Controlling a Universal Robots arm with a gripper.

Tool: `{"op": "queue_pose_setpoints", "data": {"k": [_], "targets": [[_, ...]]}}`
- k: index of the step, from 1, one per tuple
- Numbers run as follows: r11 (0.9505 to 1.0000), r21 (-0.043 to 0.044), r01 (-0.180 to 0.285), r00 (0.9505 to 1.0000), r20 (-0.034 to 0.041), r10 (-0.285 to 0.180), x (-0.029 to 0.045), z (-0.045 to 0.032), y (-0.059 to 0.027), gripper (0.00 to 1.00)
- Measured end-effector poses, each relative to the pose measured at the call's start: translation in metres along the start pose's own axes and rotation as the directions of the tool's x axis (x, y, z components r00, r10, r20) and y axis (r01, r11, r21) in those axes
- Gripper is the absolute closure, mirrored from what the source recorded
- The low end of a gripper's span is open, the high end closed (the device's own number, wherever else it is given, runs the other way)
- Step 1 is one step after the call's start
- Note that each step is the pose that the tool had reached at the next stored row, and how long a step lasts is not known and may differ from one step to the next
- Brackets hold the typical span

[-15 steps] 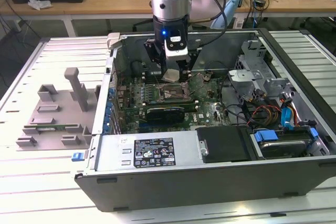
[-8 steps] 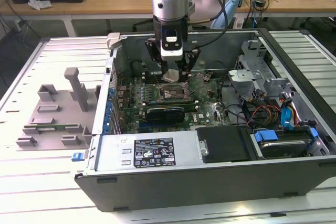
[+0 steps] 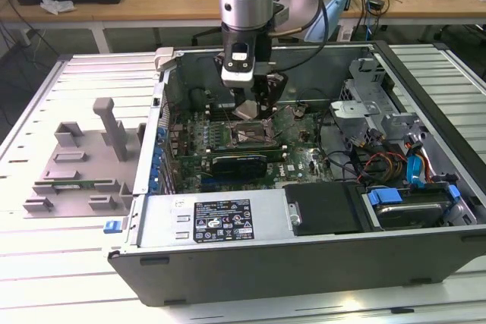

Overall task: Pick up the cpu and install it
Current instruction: 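Place the cpu into insertion slot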

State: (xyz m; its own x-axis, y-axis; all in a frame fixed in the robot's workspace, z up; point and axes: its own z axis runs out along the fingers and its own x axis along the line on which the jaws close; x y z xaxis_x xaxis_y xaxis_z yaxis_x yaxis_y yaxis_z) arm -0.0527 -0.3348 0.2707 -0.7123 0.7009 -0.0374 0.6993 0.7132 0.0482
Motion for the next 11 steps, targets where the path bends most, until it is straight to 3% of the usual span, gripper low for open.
{"op": "queue_pose_setpoints", "data": {"k": [3, 5, 8, 11], "targets": [[0.9983, 0.0021, -0.059, 0.9983, 0.0029, 0.059, 0.0000, 0.0000, 0.0000, 0.45], [0.9932, 0.0041, -0.116, 0.9932, 0.0059, 0.116, 0.0000, 0.0000, 0.0000, 0.45], [0.9863, 0.0055, -0.165, 0.9863, 0.0084, 0.165, 0.0000, 0.0000, 0.0000, 0.45], [0.9724, 0.0074, -0.233, 0.9723, 0.0123, 0.233, 0.0000, 0.0000, 0.0000, 0.45]]}}
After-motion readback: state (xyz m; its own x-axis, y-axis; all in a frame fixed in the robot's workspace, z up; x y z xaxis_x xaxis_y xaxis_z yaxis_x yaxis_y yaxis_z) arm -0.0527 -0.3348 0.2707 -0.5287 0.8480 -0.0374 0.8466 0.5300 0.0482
